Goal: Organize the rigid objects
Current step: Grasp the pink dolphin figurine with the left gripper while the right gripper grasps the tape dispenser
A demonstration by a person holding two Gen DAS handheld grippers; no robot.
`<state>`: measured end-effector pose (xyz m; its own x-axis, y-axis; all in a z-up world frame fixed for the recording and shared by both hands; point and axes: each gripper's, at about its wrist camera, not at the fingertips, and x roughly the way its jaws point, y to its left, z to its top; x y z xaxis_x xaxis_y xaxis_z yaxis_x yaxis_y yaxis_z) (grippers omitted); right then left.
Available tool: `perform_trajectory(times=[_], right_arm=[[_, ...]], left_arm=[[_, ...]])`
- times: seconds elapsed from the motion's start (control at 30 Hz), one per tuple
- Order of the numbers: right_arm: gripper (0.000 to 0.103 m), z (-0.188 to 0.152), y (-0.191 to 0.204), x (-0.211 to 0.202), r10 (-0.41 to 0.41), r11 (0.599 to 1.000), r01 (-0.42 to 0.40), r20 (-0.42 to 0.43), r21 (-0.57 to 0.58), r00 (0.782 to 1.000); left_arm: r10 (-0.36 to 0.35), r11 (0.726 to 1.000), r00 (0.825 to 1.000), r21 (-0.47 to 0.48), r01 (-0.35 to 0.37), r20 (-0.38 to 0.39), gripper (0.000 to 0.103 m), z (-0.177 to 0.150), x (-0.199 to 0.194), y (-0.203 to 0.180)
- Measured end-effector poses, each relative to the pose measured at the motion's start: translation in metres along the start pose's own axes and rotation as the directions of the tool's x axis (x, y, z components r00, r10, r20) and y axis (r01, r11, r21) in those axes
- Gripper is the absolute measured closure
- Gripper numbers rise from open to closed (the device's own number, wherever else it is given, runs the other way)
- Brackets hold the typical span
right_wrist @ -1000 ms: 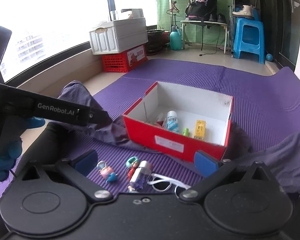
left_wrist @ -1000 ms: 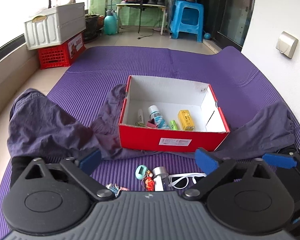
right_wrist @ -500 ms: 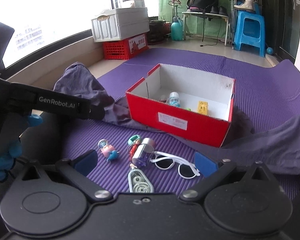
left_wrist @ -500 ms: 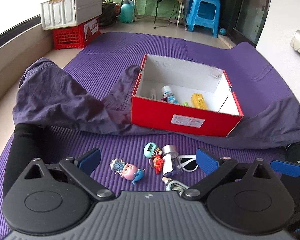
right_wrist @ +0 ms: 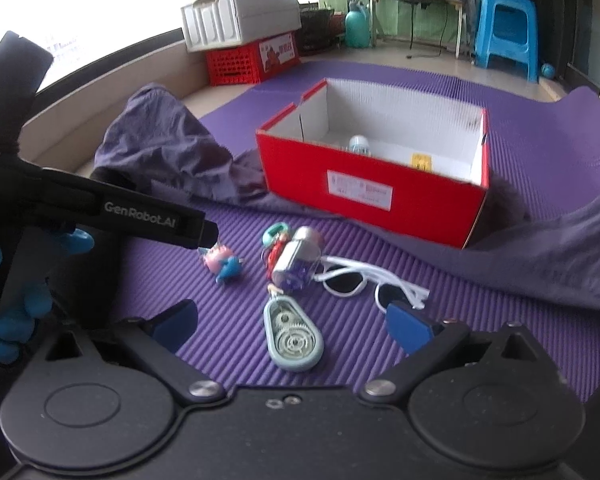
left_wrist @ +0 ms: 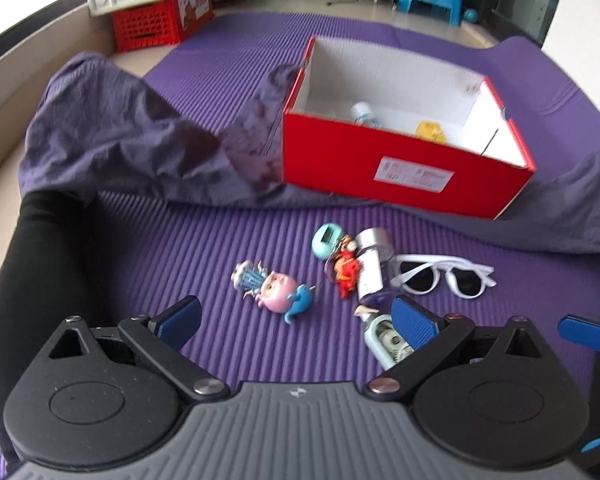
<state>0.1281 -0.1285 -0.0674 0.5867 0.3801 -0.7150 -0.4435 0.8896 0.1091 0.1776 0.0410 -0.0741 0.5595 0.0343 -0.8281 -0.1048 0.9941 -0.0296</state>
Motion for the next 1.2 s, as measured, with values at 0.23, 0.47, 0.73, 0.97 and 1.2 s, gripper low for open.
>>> perform_trajectory(times=[0.23, 0.47, 0.73, 0.97, 1.2], right_arm=[[0.004, -0.008, -0.006, 0.025, -0.013, 1.0, 0.013, -0.05, 0.006, 0.999], [0.005, -0.014, -0.01, 0.053, -0.021, 1.0, 0.022, -0.095, 0.008, 0.995], [0.009, -0.021, -0.009, 0.079, -0.015, 1.0, 0.016, -0.141, 0.002, 0.99], [0.012, -0.022, -0.009, 0.096, -0.004, 1.0, 0.005, -0.163, 0.003, 0.987], [0.019, -0.02, -0.004, 0.107, -0.012, 0.999, 0.006, -0.184, -0.035, 0.983]], left_arm=[[0.015, 1.0, 0.997, -0.024, -0.017, -0.081, 0.001, -0.003, 0.036, 0.001], [0.046, 0.998, 0.993, -0.026, -0.049, -0.112, 0.001, -0.003, 0.065, 0.003], [0.078, 0.996, 0.99, -0.029, -0.082, -0.115, 0.001, -0.007, 0.092, 0.012], [0.046, 0.997, 0.991, -0.062, -0.055, -0.128, 0.001, -0.006, 0.104, 0.019], [0.041, 0.995, 0.99, -0.088, -0.053, -0.136, 0.001, 0.002, 0.115, 0.021]])
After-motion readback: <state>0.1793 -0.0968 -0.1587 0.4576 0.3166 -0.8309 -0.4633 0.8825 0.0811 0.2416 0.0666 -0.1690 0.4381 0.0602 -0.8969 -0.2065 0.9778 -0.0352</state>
